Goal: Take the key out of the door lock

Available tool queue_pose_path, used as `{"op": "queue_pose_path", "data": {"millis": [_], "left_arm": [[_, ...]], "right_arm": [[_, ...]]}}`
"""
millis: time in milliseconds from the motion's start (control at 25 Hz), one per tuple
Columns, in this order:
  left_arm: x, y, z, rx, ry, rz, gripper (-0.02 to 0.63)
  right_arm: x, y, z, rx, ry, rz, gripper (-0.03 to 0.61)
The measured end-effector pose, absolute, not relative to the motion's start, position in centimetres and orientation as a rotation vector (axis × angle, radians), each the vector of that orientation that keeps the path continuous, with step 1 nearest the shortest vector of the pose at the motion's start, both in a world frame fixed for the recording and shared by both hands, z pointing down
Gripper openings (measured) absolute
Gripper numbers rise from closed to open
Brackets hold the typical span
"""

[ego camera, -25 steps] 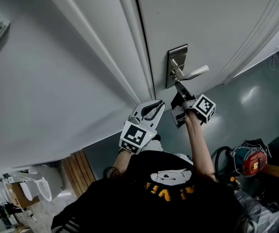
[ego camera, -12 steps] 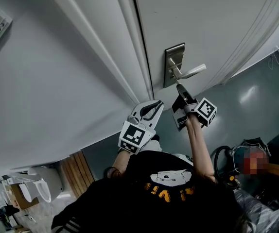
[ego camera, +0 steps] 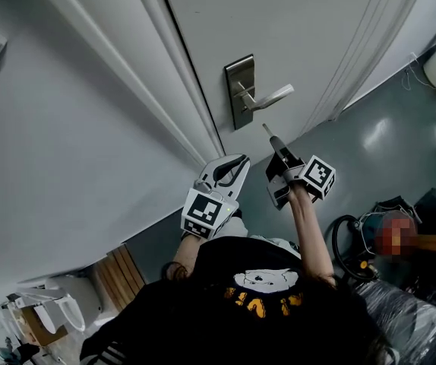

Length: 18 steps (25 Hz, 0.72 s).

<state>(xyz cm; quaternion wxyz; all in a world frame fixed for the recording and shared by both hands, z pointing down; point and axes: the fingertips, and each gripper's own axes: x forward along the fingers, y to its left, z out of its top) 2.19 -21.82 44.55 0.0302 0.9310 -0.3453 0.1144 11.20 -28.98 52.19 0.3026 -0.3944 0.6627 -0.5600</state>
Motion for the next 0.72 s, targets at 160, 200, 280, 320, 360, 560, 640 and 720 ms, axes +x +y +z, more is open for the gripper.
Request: {"op": "queue_pose_path", "data": {"millis": [160, 200, 280, 320, 360, 560, 640, 720], "left_arm": [[3.1, -19.9, 44.4, 2.872, -1.068, 0.357, 0.029], [3.3, -19.4, 44.5, 2.871, -1.077, 0.361, 0.028], [3.6, -18.2, 44.6, 2.867, -1.090, 0.363, 0.028], [3.8, -17.6, 44.6, 2.864, -1.095, 0.363, 0.029], [4.0, -16.9, 44.5, 2.860, -1.100, 0.359, 0.028], [4.9, -13.8, 45.0, 2.832, -1.118, 0.361, 0.028], [5.2, -12.6, 45.3, 2.824, -1.128, 0.367, 0.028], [5.4, -11.5, 45.3, 2.819, -1.136, 0.375, 0.029]], "right_arm": [[12.3, -26.3, 51.3, -1.043, 1.804, -1.456, 0.021], [12.6, -25.6, 51.0, -1.040, 1.815, -1.450, 0.020], [13.1, -24.0, 50.7, -1.036, 1.831, -1.442, 0.020], [13.4, -23.3, 50.5, -1.033, 1.836, -1.439, 0.020], [13.6, -22.6, 50.4, -1.029, 1.839, -1.437, 0.020], [14.8, -19.3, 50.3, -1.025, 1.861, -1.431, 0.020], [15.2, -18.1, 50.3, -1.025, 1.870, -1.427, 0.020], [15.5, -17.2, 50.1, -1.019, 1.879, -1.422, 0.020]]}}
